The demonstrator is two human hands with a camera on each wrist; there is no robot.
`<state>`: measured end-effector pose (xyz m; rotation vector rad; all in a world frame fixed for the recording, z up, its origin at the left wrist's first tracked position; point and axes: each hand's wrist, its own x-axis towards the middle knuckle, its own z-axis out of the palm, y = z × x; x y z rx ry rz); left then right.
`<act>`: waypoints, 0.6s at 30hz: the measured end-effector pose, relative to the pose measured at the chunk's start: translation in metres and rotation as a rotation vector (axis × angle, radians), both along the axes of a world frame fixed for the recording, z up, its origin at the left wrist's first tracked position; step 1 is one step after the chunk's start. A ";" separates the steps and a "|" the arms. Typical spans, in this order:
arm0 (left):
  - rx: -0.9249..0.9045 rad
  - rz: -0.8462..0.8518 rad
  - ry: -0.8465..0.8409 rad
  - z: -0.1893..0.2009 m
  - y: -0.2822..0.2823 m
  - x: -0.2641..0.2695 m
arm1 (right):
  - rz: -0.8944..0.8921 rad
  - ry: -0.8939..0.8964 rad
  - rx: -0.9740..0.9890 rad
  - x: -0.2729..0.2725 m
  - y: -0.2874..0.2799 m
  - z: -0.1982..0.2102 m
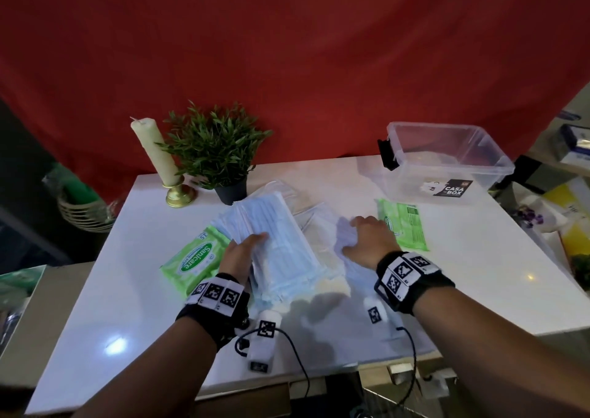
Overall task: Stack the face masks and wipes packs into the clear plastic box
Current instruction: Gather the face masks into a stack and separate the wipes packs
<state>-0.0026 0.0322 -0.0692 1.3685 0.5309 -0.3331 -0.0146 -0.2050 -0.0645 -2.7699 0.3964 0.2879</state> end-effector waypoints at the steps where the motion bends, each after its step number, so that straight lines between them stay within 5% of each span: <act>1: 0.003 -0.007 0.014 -0.001 0.001 0.001 | 0.007 0.032 -0.030 0.000 -0.003 -0.003; 11: 0.048 -0.014 -0.004 0.001 0.000 0.005 | -0.136 -0.013 0.197 0.002 -0.011 0.003; 18: 0.106 -0.025 -0.023 -0.004 -0.001 0.011 | -0.124 0.028 -0.123 -0.005 -0.016 0.007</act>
